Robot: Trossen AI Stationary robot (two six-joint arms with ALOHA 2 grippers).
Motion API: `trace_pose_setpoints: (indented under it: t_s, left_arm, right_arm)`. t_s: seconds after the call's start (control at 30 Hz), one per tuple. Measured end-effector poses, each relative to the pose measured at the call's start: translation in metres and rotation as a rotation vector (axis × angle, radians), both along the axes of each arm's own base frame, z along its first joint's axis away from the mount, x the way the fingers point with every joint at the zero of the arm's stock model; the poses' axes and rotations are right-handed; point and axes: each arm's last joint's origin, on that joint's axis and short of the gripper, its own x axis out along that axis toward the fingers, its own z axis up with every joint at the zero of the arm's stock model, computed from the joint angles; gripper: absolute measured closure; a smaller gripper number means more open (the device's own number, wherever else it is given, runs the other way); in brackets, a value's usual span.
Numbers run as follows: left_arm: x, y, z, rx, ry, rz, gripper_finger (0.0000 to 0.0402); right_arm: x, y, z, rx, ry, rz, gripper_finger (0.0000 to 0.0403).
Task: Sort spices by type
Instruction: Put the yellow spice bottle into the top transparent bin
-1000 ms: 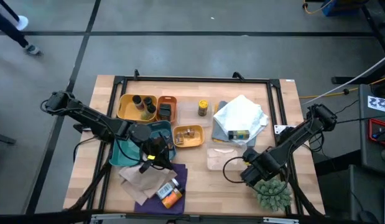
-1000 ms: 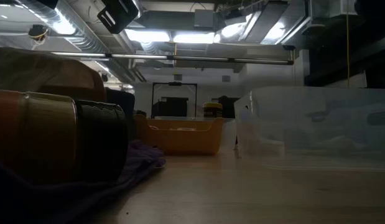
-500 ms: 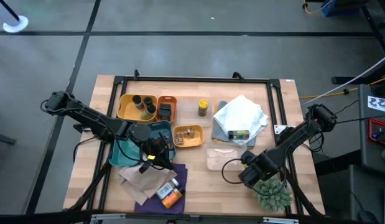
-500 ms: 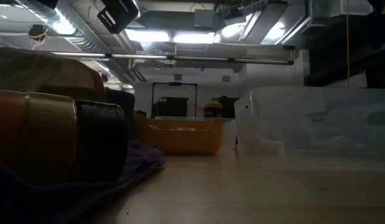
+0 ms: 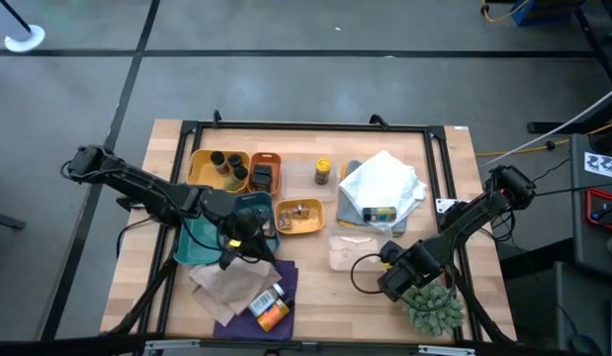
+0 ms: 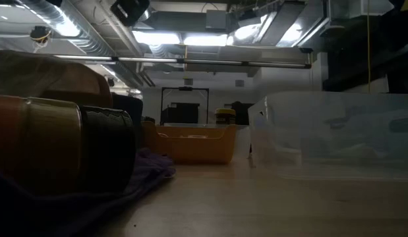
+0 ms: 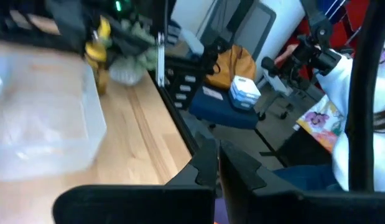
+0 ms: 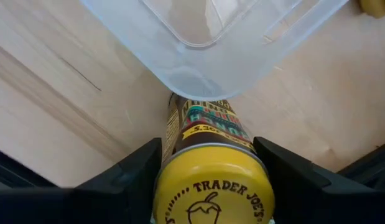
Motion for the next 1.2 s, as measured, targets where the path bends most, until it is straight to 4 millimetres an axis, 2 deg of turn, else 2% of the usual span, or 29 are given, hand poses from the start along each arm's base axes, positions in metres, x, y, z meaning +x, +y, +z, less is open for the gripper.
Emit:
trace_pose_setpoints:
  t_s: [0.37,0.6,0.8,1.0,1.2]
  left_arm:
    - [-0.019,0.022,0.026,0.037,-0.130,0.058,0.0398]
    - [-0.037,0.038,0.034,0.114,-0.134,0.120,0.0398]
    - [-0.052,0.048,0.042,0.179,-0.172,0.178,0.0398]
    - [-0.061,0.056,0.045,0.246,-0.190,0.235,0.0398]
    - [-0.063,0.060,0.042,0.289,-0.156,0.263,0.0398]
  right_arm:
    - [0.006,0.005,0.006,0.060,-0.032,0.001,0.0168]
    - [0.016,0.014,0.036,0.126,-0.099,0.004,0.0168]
    - [0.031,0.017,0.071,0.168,-0.233,-0.020,0.0167]
    - [0.056,-0.005,0.102,0.024,-0.477,-0.002,0.0168]
    - [0.084,-0.054,0.114,-0.186,-0.585,0.045,0.0166]
